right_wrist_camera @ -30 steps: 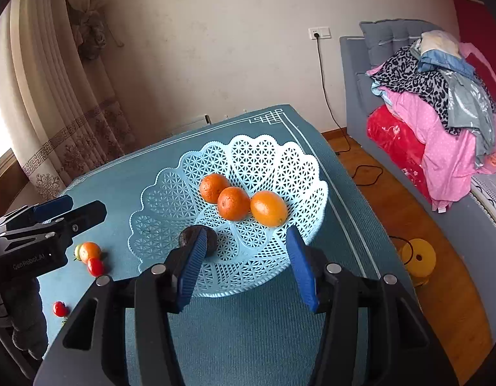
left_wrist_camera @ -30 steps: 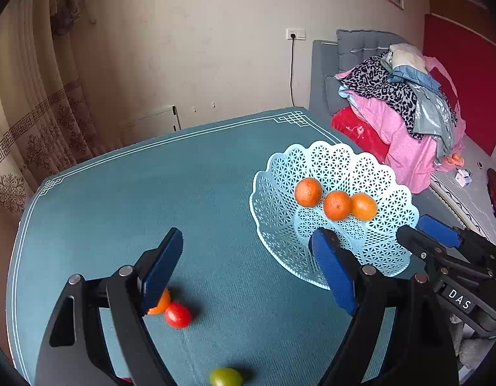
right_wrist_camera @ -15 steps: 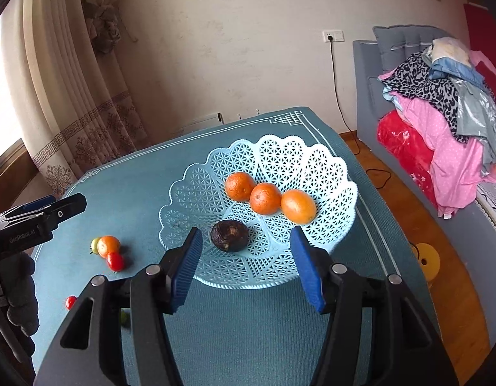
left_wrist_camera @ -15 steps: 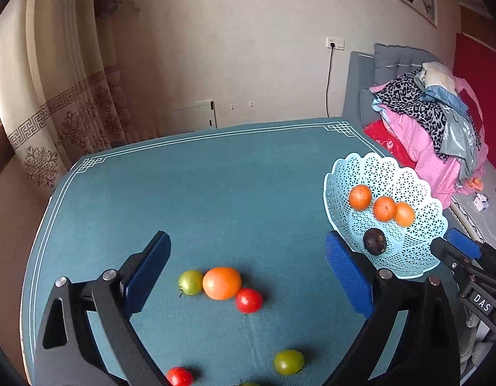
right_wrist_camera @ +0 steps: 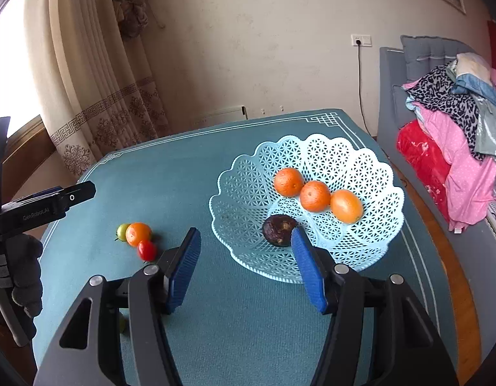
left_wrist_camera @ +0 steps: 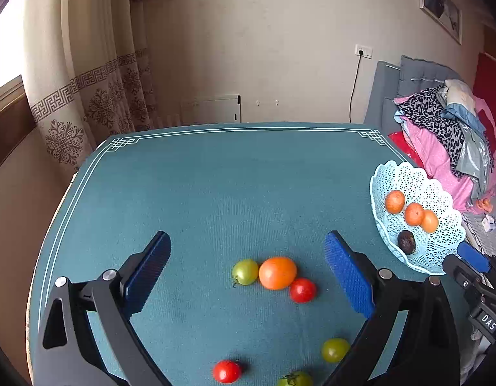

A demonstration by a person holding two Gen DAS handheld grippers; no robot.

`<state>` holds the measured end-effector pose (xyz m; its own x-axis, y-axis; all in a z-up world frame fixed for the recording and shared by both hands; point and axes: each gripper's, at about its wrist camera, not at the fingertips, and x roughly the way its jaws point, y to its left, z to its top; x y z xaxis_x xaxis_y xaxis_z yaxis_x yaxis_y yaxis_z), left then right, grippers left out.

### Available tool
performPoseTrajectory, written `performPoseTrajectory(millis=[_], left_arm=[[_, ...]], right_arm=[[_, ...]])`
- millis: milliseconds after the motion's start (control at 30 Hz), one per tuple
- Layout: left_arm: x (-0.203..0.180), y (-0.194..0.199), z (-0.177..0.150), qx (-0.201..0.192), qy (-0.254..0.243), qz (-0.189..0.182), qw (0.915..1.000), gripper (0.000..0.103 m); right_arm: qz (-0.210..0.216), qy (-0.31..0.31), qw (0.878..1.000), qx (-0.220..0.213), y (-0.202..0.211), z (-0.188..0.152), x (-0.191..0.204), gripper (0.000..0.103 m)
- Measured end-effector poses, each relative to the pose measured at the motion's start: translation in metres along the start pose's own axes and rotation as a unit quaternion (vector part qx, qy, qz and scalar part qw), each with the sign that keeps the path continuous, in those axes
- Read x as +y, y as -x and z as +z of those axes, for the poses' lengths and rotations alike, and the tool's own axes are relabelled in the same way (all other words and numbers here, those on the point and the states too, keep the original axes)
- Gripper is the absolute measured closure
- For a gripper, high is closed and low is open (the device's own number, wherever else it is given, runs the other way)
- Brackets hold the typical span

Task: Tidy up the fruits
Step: 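Move both open grippers back toward the tomatoes on the table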

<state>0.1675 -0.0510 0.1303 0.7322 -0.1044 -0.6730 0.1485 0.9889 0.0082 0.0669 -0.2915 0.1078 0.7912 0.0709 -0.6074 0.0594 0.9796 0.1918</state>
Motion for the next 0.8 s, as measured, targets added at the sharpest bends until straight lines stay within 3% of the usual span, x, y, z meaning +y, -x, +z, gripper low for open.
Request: performPoseTrajectory(millis=[67,800], left_arm=[[0.007,-0.003,-0.001,0.001,0.002,0.017,0.9999,0.005],[0.059,-0.017,-0.027,0.023,0.045,0.013,0.9986,0.005]], right_arm=[[0.005,0.008,1.0,0.004,-0.002,-0.001,0.008,0.044],[0.051,0.078,0.993,0.071,-0.054,-0.024,0.098,0.044]])
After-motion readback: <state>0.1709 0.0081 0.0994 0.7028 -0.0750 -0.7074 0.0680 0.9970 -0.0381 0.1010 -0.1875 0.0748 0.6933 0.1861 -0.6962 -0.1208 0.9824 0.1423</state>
